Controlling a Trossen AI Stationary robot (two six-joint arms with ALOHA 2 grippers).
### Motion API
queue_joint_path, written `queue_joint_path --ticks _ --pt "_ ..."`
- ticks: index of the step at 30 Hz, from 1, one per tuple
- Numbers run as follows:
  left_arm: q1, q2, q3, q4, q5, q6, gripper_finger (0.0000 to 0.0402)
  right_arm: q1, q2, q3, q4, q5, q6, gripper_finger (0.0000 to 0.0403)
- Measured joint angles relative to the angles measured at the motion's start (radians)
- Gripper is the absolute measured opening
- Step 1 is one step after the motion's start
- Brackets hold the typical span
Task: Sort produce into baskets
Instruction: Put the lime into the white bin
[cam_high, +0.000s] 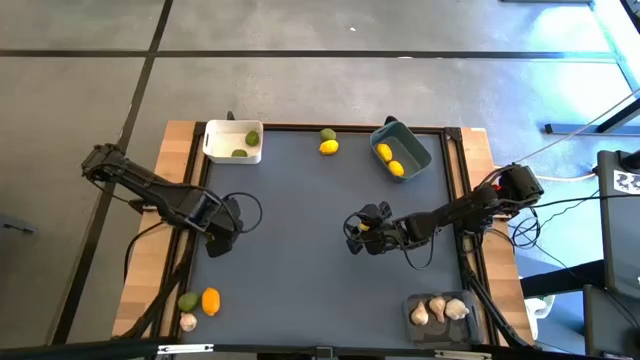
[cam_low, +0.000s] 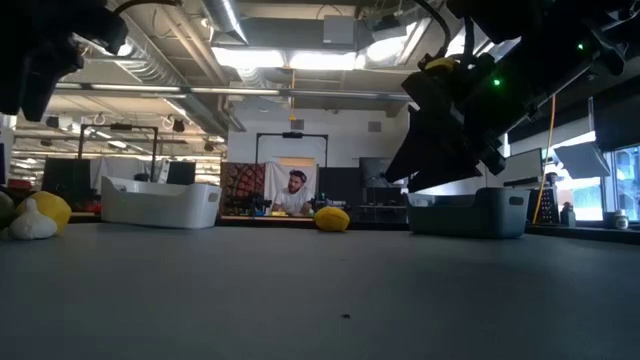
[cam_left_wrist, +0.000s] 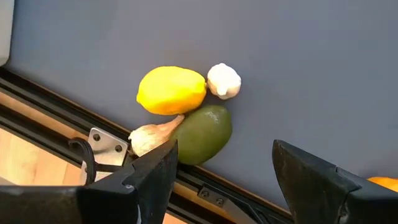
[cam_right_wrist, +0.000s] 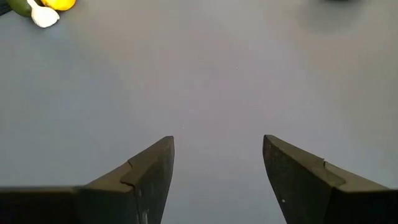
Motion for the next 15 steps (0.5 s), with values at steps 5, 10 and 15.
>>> queue_joint_path --ticks 5,10,15 --pt "-0.024 0.015 0.000 0.000 0.014 -0.002 0.0255 0.000 0.000 0.000 0.004 0.000 0.001 0.0244" --pt "-0.024 0.040 -0.001 0.001 0.052 -0.003 0.0255 0.000 0.000 0.000 0.005 0.000 0.002 0.0244" --pt "-0.034 0.061 -0.001 0.000 0.089 -0.005 0.0255 0.000 0.000 0.000 0.005 0.000 0.002 0.0244"
